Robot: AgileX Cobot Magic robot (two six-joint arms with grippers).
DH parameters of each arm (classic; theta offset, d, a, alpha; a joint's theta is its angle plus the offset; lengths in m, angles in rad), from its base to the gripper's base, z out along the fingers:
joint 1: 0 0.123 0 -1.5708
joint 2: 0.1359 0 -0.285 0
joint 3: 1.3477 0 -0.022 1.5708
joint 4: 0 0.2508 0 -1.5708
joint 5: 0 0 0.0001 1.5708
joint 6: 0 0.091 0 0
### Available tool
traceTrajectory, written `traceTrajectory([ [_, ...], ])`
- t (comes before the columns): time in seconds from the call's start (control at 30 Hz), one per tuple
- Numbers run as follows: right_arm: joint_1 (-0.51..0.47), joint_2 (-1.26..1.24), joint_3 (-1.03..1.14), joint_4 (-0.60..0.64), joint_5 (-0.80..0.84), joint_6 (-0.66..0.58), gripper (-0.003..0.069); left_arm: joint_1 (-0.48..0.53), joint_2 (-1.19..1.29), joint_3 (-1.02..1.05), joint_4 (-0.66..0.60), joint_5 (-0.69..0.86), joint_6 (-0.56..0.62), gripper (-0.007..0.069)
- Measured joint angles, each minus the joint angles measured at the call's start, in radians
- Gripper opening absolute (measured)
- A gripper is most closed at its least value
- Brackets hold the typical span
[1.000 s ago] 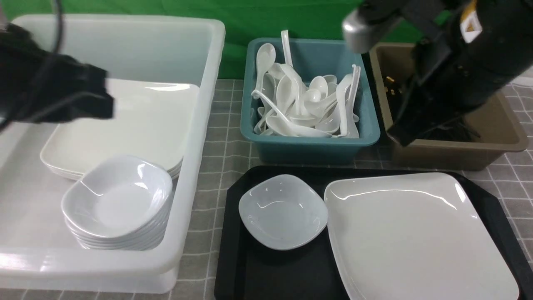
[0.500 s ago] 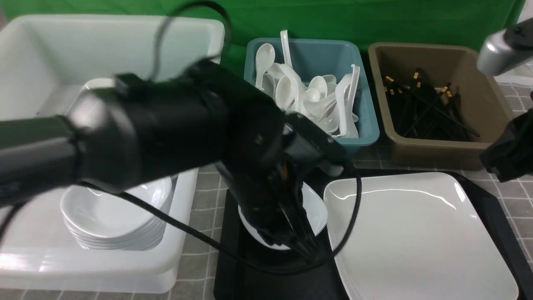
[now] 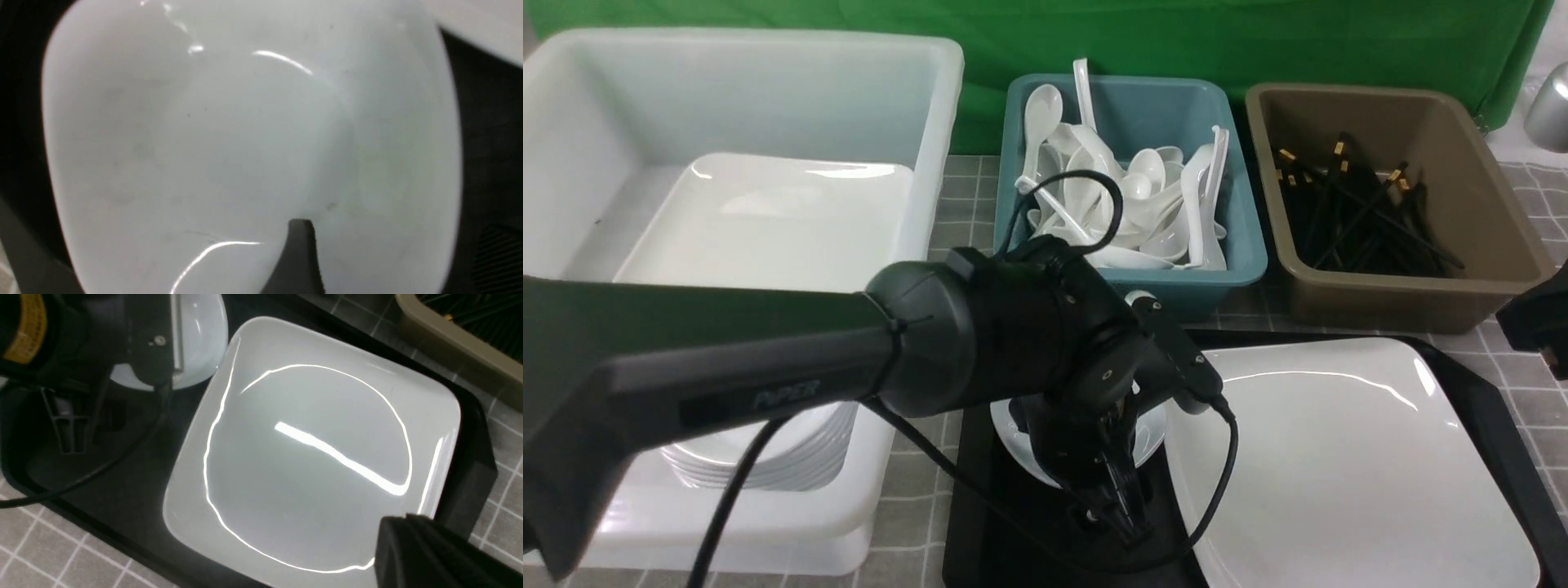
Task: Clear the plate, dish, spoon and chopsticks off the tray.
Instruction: Use the left arm to grab a small plate from the dinner plate, then use the left arm to put the small plate into the large storage box on the left
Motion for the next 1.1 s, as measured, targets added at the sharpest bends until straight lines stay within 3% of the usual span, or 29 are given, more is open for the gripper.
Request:
traceTrajectory([
  [0.17, 0.000, 0.000, 0.000, 0.178, 0.002, -0.119, 0.0024, 0.000, 0.024, 0.000, 0.016, -0.012, 0.000, 0.0446],
  [0.27, 0.000, 0.000, 0.000, 0.297, 0.005, -0.195, 0.0024, 0.000, 0.026, 0.000, 0.018, -0.029, 0.000, 0.0288],
  [0.43, 0.000, 0.000, 0.000, 0.319, 0.005, -0.213, 0.0024, -0.005, 0.015, -0.014, 0.039, -0.052, 0.014, 0.0154],
  [0.6, 0.000, 0.000, -0.006, 0.337, 0.001, -0.209, 0.0024, -0.006, -0.013, -0.046, 0.024, 0.015, 0.016, 0.0127],
  [0.77, 0.000, 0.000, -0.064, 0.390, 0.006, -0.199, 0.0024, -0.005, -0.108, -0.128, 0.004, 0.094, -0.040, 0.0039],
  [0.97, 0.000, 0.000, -0.166, 0.400, 0.025, -0.165, 0.0027, -0.003, -0.265, -0.249, 0.013, 0.121, -0.056, 0.0032],
  [1.1, 0.000, 0.000, -0.198, 0.434, 0.018, -0.158, 0.0027, 0.010, -0.382, -0.302, 0.101, 0.183, -0.096, 0.0032],
])
